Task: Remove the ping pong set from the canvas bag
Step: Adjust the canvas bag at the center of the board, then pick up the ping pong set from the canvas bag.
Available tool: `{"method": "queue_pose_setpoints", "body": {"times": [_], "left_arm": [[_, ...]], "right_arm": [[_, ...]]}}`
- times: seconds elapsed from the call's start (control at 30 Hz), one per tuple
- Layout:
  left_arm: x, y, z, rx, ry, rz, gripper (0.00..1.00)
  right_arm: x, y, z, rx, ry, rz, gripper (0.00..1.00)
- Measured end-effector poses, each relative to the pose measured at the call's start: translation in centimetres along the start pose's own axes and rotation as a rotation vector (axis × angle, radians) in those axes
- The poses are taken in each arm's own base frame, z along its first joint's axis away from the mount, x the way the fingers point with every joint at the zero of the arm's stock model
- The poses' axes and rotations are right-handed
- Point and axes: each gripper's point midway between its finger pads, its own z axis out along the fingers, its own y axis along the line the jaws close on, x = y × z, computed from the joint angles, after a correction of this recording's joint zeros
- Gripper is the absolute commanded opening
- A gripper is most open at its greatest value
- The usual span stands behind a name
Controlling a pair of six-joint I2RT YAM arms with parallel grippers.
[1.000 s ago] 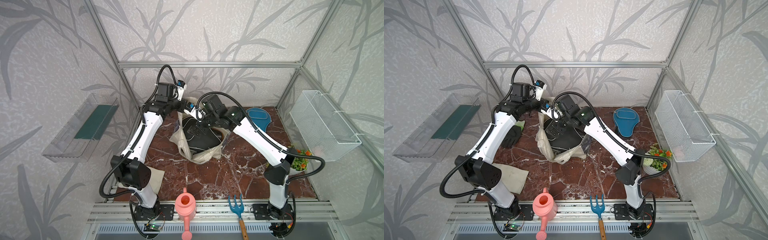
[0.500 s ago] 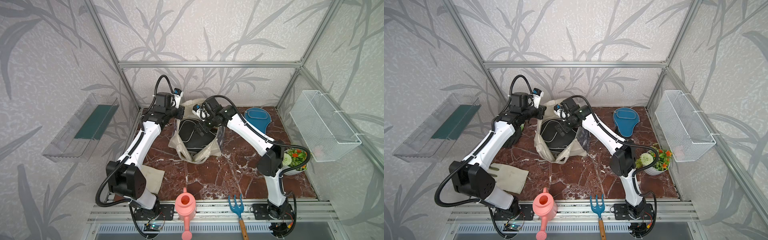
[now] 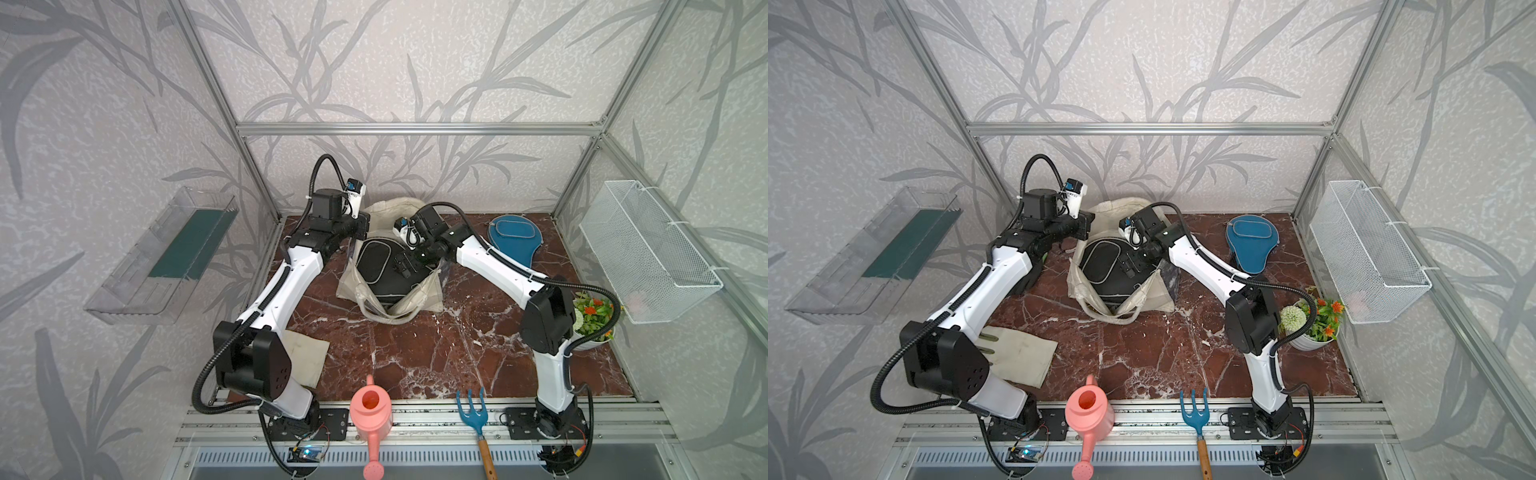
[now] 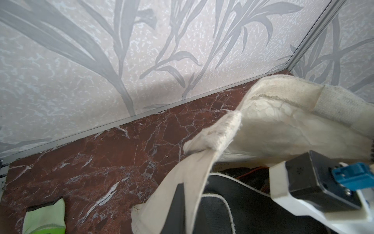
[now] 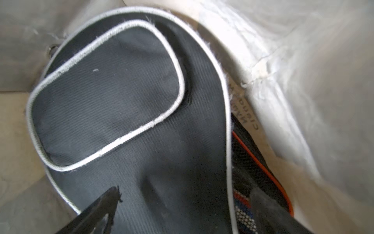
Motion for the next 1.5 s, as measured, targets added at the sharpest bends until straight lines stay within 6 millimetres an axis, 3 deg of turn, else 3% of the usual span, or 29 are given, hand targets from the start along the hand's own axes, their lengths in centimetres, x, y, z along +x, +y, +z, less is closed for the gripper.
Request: {"method": "queue_pose_setpoints", "body": {"times": [0.13, 0.27, 0.53, 0.87, 1.0, 1.2, 1.4, 1.5], "left_arm": [[0.2, -0.3, 0.2, 0.019, -0.006, -0.001, 0.0], [0.5, -0.4, 0.5, 0.027, -0.013, 0.001, 0.0], [1.0, -0.6, 0.4, 0.034, -0.039, 0.007, 0.0], [1.1, -0.6, 0.4, 0.033, -0.042, 0.008, 0.0], [1.1, -0.6, 0.4, 0.033, -0.042, 0.009, 0.0], [1.4, -0.6, 0.4, 0.036, -0.038, 0.008, 0.0], [1.3, -0.7, 0.1, 0.036, -0.041, 0.011, 0.0], [1.2, -0.7, -0.2, 0.032, -0.044, 0.013, 0.0]], "right_arm": [[-1.6, -0.4, 0.3, -0.028, -0.035, 0.001, 0.99], [-1.9, -1.0, 1.0, -0.07, -0.036, 0.015, 0.99], [0.0, -0.3, 4.5, -0.201, 0.029, 0.062, 0.99], [0.1, 0.9, 5.1, -0.32, 0.033, 0.101, 0.94], [0.2, 1.0, 5.3, -0.36, 0.026, 0.124, 0.76], [-0.1, 0.8, 4.9, -0.416, 0.007, 0.151, 0.35], [-0.5, 1.6, 3.7, -0.456, 0.005, 0.166, 0.01], [-0.5, 1.6, 3.4, -0.446, 0.009, 0.165, 0.0]]}}
